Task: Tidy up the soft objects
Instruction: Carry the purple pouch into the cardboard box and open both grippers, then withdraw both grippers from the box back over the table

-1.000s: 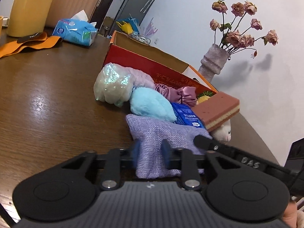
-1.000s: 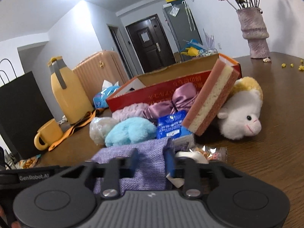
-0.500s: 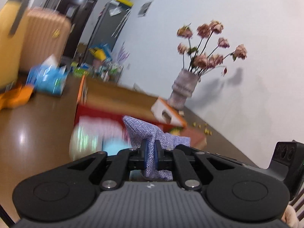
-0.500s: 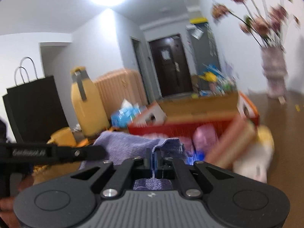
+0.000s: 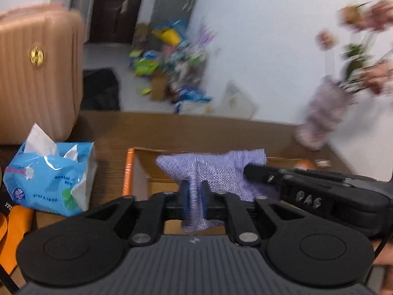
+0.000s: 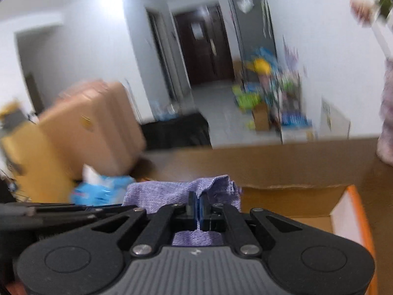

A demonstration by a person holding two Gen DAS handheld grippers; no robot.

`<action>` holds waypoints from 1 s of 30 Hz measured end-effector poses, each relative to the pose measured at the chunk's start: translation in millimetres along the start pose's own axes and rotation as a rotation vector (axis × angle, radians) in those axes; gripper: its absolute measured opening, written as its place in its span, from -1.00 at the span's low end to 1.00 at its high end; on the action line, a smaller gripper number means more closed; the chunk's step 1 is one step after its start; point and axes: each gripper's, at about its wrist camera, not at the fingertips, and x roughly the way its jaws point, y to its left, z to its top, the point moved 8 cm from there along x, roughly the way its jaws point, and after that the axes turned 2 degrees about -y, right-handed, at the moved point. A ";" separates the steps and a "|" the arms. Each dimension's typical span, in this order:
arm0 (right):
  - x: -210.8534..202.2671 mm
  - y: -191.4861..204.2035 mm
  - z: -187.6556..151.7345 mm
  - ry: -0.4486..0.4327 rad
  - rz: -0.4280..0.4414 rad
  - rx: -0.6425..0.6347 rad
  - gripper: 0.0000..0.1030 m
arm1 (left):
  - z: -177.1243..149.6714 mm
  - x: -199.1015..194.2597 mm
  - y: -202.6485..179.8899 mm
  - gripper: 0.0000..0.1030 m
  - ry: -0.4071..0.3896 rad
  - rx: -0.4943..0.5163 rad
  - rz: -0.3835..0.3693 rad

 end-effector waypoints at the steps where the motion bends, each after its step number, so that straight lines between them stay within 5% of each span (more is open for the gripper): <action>1: 25.0 -4.1 -3.8 0.066 -0.001 0.013 -0.76 | 0.4 13.6 4.5 -0.45 0.014 0.008 0.031; 5: 67.6 -18.7 -13.9 0.152 -0.095 0.029 0.03 | -1.1 24.6 12.3 -0.21 0.011 0.043 0.061; 13: 0.3 -24.1 16.2 0.050 -0.108 0.041 0.06 | 12.0 -26.1 10.6 -0.08 -0.028 0.059 0.066; 15: -33.6 -33.1 26.5 0.000 -0.104 0.043 0.18 | 14.2 -58.2 6.8 0.26 -0.060 0.062 0.063; 19: -124.1 -43.5 33.8 -0.106 -0.078 0.038 0.49 | 7.8 -121.6 -5.9 0.33 -0.134 0.118 0.076; 30: -301.2 -39.4 -70.7 -0.314 -0.106 -0.131 0.72 | -103.4 -255.9 -28.3 0.56 -0.323 0.135 0.076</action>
